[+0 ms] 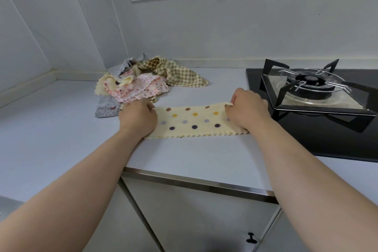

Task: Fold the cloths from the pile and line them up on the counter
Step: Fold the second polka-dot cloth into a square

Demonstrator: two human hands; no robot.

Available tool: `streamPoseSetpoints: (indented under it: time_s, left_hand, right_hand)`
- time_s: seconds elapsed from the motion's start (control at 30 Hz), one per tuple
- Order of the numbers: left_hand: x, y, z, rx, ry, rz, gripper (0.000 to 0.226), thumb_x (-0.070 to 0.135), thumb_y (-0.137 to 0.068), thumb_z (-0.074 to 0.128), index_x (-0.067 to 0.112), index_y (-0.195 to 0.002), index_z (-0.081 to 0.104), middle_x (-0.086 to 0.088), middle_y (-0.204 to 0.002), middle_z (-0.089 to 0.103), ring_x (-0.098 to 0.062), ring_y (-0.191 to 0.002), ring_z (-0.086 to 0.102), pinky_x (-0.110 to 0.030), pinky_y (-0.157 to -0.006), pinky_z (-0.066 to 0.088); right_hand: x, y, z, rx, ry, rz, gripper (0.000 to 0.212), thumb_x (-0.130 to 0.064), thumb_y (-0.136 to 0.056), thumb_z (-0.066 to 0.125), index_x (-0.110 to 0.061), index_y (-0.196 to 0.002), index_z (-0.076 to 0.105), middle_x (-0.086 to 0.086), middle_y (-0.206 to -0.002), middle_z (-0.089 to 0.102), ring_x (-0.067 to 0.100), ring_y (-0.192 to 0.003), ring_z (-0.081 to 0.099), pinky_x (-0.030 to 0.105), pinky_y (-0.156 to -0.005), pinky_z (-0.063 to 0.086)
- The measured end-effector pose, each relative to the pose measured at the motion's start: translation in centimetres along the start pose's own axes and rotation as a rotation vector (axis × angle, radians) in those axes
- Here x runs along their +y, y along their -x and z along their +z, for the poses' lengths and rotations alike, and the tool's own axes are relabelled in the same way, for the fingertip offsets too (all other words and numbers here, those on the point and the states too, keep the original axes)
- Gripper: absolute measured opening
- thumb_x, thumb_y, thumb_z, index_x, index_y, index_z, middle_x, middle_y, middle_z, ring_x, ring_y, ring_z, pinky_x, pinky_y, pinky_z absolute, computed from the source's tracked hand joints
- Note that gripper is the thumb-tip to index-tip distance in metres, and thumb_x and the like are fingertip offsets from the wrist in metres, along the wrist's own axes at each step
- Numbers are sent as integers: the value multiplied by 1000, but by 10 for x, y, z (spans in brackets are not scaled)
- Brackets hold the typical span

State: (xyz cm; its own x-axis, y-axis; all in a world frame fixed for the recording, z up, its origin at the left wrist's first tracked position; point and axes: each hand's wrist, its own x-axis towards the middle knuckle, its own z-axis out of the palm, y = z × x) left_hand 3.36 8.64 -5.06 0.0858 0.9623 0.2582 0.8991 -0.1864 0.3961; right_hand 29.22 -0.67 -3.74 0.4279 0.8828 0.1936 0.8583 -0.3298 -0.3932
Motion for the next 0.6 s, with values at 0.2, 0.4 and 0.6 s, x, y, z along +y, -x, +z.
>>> streamPoseSetpoints:
  time_s: [0.2, 0.4, 0.6]
  left_hand:
    - [6, 1, -2, -9, 364, -77, 10, 20, -90, 55, 23, -99, 55, 4, -90, 63, -26, -87, 62, -36, -74, 51]
    - [8, 3, -2, 63, 502, -43, 16, 27, -96, 62, 17, -102, 50, -2, -87, 63, -20, -70, 57, -29, -53, 41]
    - [10, 3, -10, 151, 617, -95, 16, 7, -94, 53, 20, -86, 55, 5, -84, 54, -18, -77, 51, -23, -54, 41]
  right_hand:
    - [1, -2, 1, -6, -65, -16, 42, -39, -96, 49, -20, -133, 51, -2, -107, 63, 28, -122, 45, 43, -97, 29]
    - [2, -3, 1, 19, -162, -11, 15, -36, -95, 52, -27, -100, 63, -7, -94, 66, 22, -106, 54, 41, -95, 30]
    - [4, -4, -6, 51, -506, -53, 9, -21, -92, 60, -24, -96, 54, -7, -76, 57, 14, -72, 54, 27, -65, 45]
